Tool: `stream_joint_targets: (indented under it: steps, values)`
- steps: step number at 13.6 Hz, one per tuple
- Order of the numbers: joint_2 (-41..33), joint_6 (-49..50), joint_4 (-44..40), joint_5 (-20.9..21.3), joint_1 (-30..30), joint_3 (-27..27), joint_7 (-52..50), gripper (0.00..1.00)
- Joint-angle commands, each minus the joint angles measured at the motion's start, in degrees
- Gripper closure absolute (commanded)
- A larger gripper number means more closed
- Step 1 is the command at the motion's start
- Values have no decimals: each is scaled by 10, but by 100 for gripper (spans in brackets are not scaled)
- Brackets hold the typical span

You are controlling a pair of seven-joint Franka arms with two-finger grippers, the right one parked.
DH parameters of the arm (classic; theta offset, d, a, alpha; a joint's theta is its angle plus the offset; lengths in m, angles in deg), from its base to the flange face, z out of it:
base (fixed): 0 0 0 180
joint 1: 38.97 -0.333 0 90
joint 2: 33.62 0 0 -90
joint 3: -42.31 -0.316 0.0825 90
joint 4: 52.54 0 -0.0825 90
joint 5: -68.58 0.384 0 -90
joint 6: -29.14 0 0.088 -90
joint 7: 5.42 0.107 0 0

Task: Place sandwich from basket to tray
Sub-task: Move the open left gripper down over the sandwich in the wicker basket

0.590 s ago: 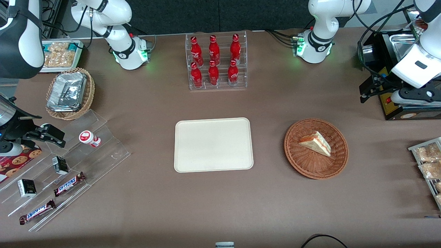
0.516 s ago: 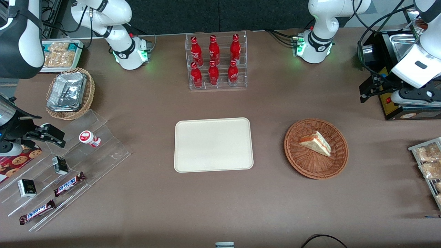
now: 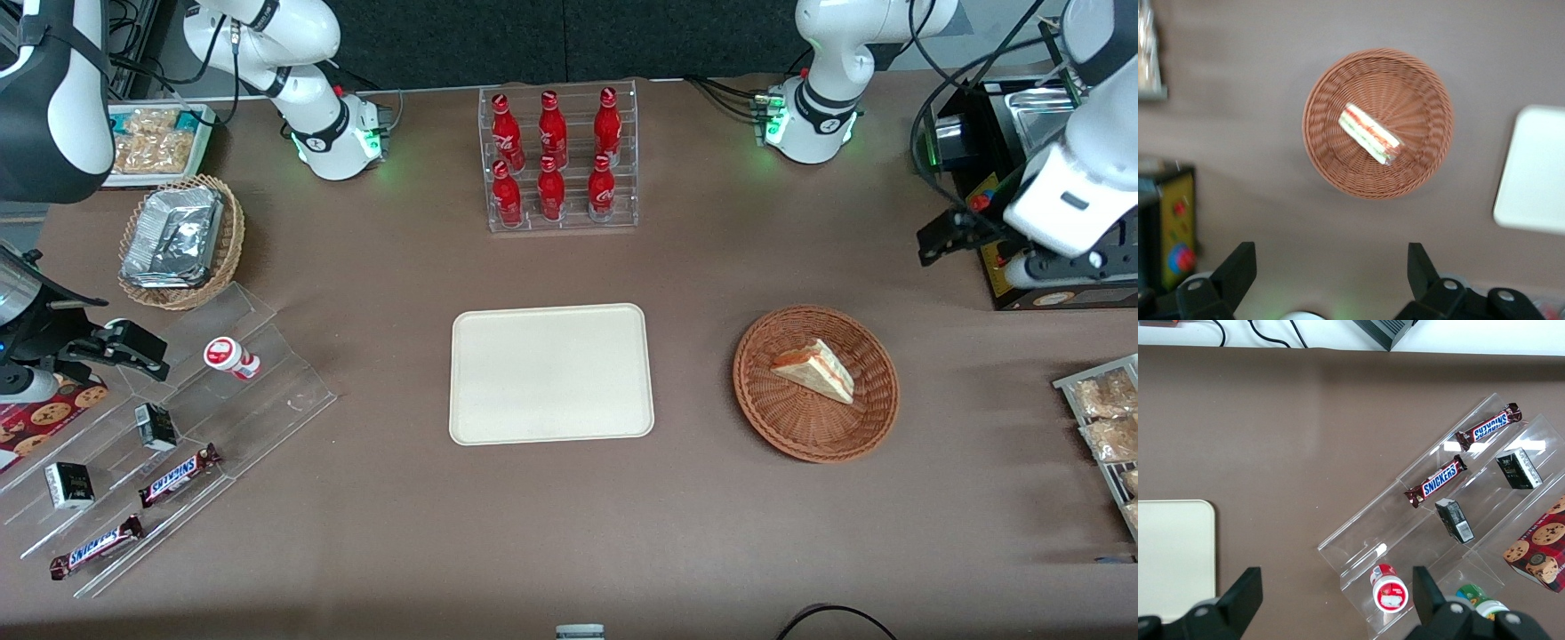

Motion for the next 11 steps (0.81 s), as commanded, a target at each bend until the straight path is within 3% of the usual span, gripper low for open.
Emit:
stream_joint_targets:
  steps: [1, 3, 8, 11]
  values:
    - [53, 7, -11, 5, 10, 5, -218, 0]
    - [70, -14, 8, 6, 18, 5, -244, 0]
    - [76, -228, 148, 6, 36, 5, -401, 0]
    - [76, -333, 223, 5, 36, 5, -410, 0]
